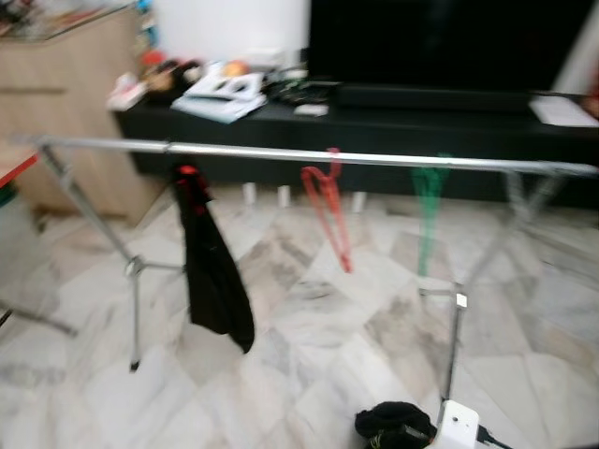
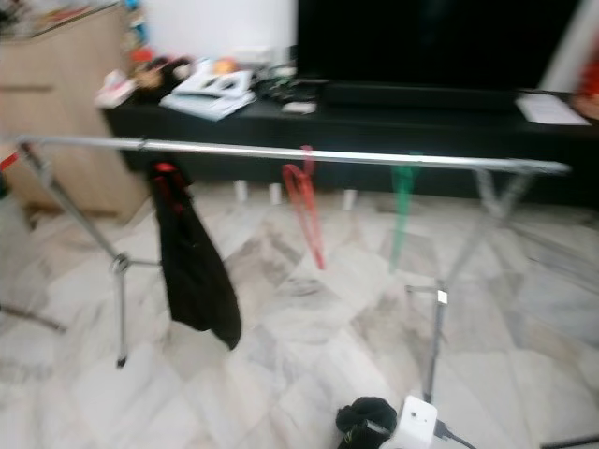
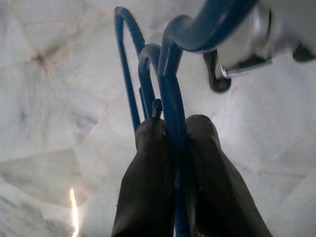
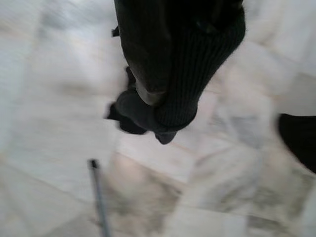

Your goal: Hang hanger

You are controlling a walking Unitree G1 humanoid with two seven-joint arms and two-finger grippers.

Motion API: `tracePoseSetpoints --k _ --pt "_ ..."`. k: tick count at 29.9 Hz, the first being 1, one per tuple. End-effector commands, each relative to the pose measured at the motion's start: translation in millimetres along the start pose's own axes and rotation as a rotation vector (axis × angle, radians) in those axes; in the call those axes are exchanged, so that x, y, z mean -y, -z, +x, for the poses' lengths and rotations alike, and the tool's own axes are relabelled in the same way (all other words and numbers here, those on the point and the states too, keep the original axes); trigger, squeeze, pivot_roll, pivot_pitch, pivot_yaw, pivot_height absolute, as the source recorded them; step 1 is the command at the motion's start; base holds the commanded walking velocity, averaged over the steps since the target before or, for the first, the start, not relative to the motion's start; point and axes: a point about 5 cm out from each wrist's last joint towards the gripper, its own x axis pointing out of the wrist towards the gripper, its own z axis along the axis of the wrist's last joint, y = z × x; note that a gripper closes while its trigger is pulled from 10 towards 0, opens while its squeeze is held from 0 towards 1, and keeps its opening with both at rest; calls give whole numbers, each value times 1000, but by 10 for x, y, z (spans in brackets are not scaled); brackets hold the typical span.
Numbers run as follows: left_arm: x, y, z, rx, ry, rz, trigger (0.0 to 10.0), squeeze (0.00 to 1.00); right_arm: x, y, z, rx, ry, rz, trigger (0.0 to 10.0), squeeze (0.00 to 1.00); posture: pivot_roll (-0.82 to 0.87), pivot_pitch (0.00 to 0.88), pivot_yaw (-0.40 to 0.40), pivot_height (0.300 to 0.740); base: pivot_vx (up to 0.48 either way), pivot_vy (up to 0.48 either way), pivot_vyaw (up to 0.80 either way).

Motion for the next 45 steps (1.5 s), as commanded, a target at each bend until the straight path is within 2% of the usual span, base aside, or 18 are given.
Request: tracePoseSetpoints --k 1,8,15,22,29,45 --pt "-30 21 -12 -3 -8 0 10000 0 -38 35 -7 -11 -6 7 10000 0 -34 106 -4 740 -371 0 0" --pt "-28 13 -8 -2 -9 1 10000 0 -43 31 -6 -10 -9 5 10000 0 -30 112 -8 740 -357 0 0" --pt "-51 5 -4 -13 -34 20 10000 0 -72 23 -3 -5 -15 3 10000 0 -27 115 -10 740 0 0 0" --pt "-133 -82 4 25 -107 10 10000 0 -76 29 -5 -6 -15 3 10000 0 -21 119 -10 740 0 0 0" --pt "-122 -75 7 16 -94 2 10000 0 -78 40 -8 -9 -15 3 10000 0 -23 122 -8 740 0 0 0" --pt "-136 -69 3 12 -88 7 10000 0 -73 46 -11 -9 -15 8 10000 0 -23 124 -6 740 0 363 0"
